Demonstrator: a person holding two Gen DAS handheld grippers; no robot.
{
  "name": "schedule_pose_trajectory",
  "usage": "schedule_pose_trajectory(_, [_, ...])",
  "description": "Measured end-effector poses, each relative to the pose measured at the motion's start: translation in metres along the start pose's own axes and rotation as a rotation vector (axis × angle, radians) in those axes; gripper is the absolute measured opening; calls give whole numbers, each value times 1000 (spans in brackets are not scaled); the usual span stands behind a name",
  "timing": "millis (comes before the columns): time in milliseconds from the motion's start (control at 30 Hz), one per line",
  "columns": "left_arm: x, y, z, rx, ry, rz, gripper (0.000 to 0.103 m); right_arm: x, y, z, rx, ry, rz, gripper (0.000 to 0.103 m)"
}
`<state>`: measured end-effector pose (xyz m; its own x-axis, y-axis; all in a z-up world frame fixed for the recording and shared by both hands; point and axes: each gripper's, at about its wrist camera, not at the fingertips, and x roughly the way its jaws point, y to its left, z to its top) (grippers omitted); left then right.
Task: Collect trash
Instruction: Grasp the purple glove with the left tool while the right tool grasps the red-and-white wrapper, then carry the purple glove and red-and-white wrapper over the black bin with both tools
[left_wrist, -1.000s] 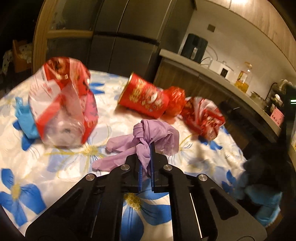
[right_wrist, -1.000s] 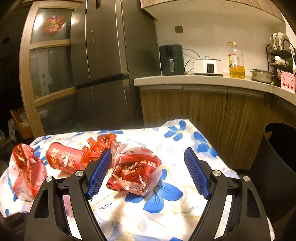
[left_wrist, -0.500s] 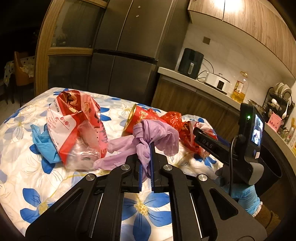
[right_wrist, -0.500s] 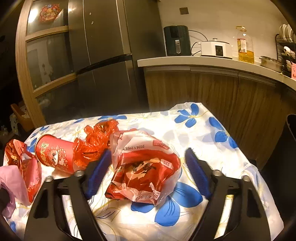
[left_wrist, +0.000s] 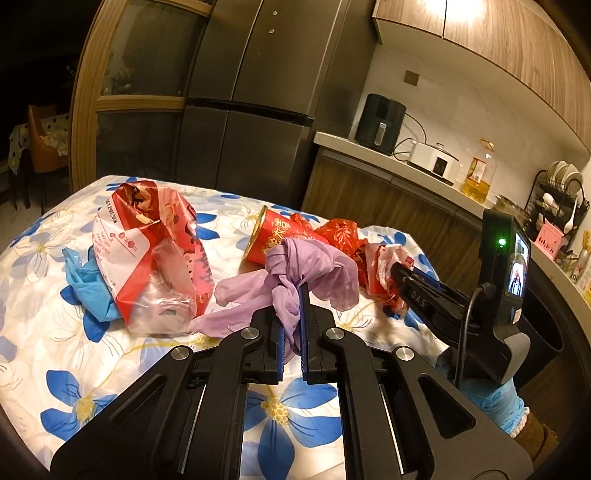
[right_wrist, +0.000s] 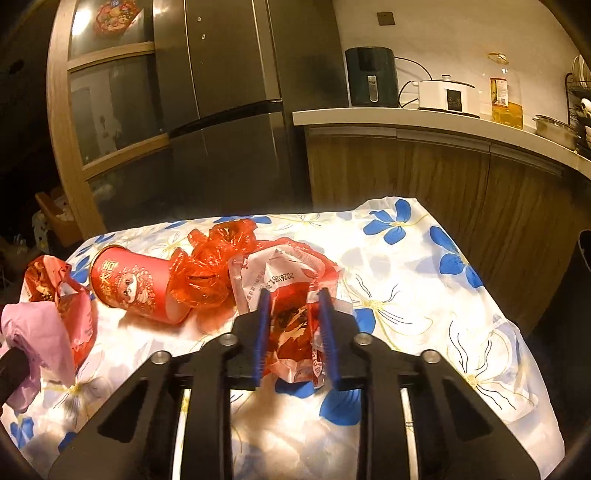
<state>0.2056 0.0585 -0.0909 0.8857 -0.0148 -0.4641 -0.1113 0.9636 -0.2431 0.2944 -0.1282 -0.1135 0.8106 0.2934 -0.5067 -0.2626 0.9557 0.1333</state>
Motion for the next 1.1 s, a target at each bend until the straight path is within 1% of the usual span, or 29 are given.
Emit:
schedule_pose_trajectory(33, [0, -1, 0, 0, -1, 0, 5, -2, -1, -1, 1, -3, 5, 13])
schedule_pose_trajectory(133, [-3, -3, -1, 5, -4, 1, 5, -7, -3, -2, 3, -9, 13, 9])
schedule_pose_trajectory(233, [-7, -6, -2, 11, -8, 1, 5, -13, -5, -4, 11, -15, 17, 7])
schedule_pose_trajectory(400, [-13, -13, -4, 22, -16, 2, 5, -35, -13, -3, 36, -46, 26, 6])
schedule_pose_trajectory(767, [-31, -38, -5, 60, -46, -11, 5, -104, -27, -2, 51, -152, 37, 6])
schedule_pose_trajectory(1000, [-43, -60, -2, 90, -67, -23, 5, -147, -49, -5, 65, -206, 7, 6])
schedule_pose_trajectory(1100, [-49, -75, 0, 110, -78, -41, 5, -161, -59, -6, 78, -229, -14, 6])
